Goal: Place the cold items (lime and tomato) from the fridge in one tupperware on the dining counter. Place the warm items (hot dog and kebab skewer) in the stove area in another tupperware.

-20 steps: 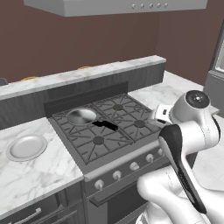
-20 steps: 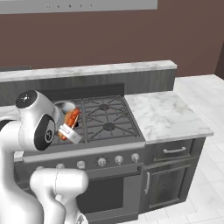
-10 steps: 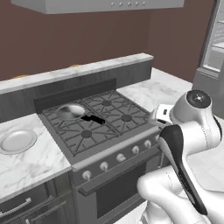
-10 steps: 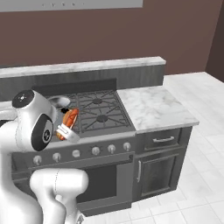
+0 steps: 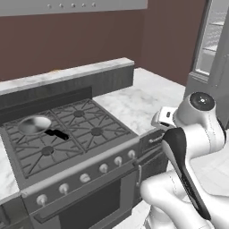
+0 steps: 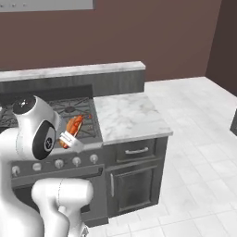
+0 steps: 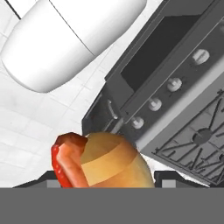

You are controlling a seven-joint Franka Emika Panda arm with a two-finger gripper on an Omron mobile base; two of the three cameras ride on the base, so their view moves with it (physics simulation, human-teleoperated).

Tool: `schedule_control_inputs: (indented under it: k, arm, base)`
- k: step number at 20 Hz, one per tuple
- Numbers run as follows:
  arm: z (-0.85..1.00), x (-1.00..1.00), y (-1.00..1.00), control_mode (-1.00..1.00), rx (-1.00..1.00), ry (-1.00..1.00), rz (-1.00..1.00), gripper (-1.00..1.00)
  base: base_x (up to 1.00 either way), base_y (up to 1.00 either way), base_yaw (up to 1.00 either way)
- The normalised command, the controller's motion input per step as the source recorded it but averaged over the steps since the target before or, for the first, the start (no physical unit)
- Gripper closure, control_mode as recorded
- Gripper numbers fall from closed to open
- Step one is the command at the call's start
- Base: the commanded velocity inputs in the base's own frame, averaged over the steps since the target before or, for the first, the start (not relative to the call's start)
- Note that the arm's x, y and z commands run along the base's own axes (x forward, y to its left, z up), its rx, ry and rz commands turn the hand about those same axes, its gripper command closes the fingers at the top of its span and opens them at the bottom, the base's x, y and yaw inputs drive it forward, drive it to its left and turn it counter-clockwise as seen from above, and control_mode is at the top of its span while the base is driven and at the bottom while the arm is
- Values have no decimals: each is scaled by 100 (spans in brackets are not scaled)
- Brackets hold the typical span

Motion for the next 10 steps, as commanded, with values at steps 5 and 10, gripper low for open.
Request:
schedule_control_inputs:
  k: [5, 10]
  arm:
    - [0, 0, 0, 100, 0, 0, 0, 100]
    - [0, 0, 0, 100, 0, 0, 0, 100]
  base:
    - [14, -100, 0]
    - [7, -100, 0]
